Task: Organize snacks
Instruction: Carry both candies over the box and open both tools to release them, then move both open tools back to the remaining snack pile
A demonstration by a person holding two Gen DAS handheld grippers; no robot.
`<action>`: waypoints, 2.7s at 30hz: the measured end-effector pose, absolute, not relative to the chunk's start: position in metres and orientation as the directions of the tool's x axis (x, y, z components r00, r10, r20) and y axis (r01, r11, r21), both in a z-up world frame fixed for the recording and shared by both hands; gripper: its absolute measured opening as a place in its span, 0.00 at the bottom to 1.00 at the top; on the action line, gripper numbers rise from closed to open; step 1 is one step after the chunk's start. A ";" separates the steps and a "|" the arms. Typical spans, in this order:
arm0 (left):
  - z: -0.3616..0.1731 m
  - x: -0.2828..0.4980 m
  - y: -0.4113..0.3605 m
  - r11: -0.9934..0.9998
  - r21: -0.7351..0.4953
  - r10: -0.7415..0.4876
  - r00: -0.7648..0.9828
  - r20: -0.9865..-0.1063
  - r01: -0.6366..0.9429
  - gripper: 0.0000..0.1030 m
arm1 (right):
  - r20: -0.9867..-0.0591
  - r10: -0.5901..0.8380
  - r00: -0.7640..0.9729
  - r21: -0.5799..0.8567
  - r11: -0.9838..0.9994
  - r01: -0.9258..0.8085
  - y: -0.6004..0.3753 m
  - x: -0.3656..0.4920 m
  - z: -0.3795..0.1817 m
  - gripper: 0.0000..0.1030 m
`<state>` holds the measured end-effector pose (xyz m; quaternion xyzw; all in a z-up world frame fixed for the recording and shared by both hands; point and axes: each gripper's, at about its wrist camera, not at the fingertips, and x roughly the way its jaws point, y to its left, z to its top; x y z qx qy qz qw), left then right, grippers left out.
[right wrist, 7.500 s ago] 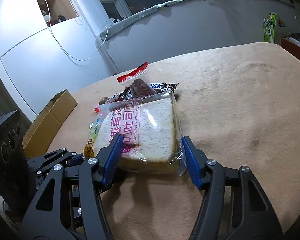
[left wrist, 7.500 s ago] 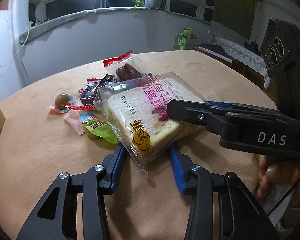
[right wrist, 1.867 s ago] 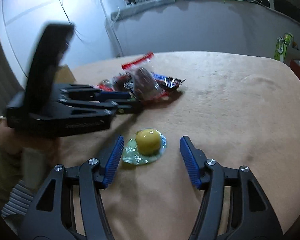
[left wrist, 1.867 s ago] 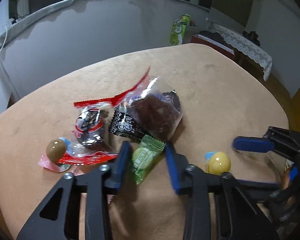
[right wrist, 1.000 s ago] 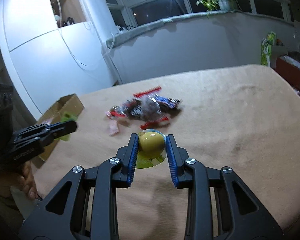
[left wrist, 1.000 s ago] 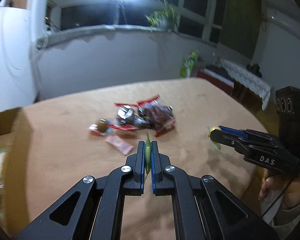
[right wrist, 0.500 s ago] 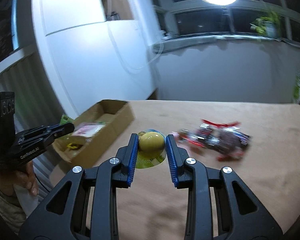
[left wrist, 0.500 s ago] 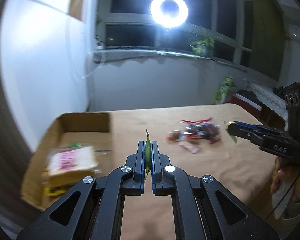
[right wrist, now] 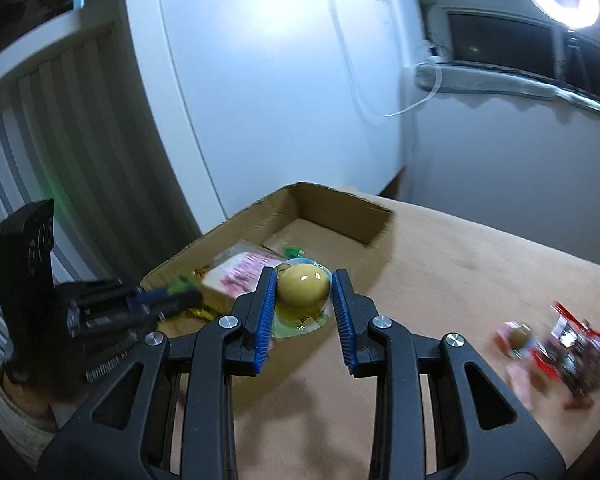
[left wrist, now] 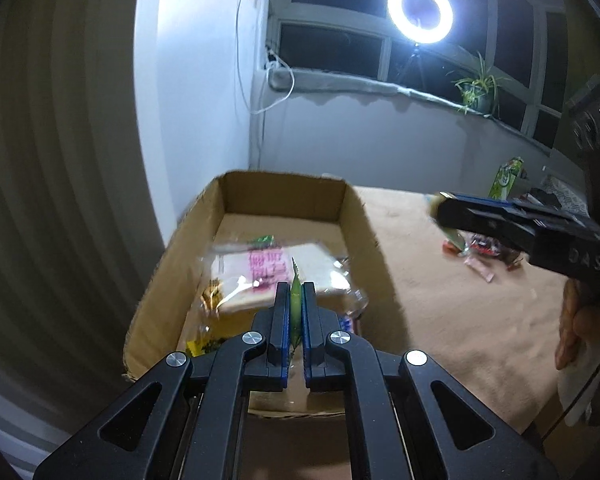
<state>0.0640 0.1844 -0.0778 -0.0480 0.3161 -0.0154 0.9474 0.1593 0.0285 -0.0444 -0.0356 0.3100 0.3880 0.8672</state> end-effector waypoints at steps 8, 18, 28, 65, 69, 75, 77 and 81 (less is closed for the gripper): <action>-0.093 0.073 0.192 0.991 -0.121 -0.035 0.776 -0.630 -0.054 0.57 | -0.577 0.656 0.486 0.165 0.676 -0.718 0.081 0.204 -0.058 0.59; -0.077 0.063 0.211 0.986 -0.099 0.052 0.818 -0.573 -0.132 0.72 | -0.537 0.607 0.586 0.166 0.757 -0.631 0.021 0.175 -0.059 0.78; -0.056 0.048 0.195 0.991 -0.076 0.049 0.843 -0.536 -0.106 0.78 | -0.520 0.556 0.649 0.177 0.813 -0.554 -0.025 0.143 -0.052 0.95; -0.018 0.045 0.033 0.984 0.034 -0.130 0.833 -0.538 0.175 0.80 | -0.526 0.375 0.764 0.235 0.927 -0.293 -0.192 0.102 -0.072 0.99; -0.026 0.058 0.014 0.978 0.028 -0.156 0.815 -0.559 0.207 0.80 | -0.529 0.360 0.769 0.247 0.932 -0.266 -0.210 0.107 -0.077 0.99; -0.041 0.082 -0.007 0.968 0.011 -0.193 0.776 -0.600 0.249 0.80 | -0.545 0.334 0.769 0.249 0.940 -0.232 -0.230 0.119 -0.086 0.99; -0.048 0.092 -0.012 0.967 0.000 -0.200 0.761 -0.617 0.254 0.80 | -0.552 0.324 0.769 0.248 0.944 -0.219 -0.236 0.122 -0.089 0.99; -0.065 0.115 -0.019 0.969 -0.019 -0.200 0.731 -0.653 0.247 0.80 | -0.579 0.301 0.758 0.230 0.952 -0.202 -0.245 0.133 -0.094 0.99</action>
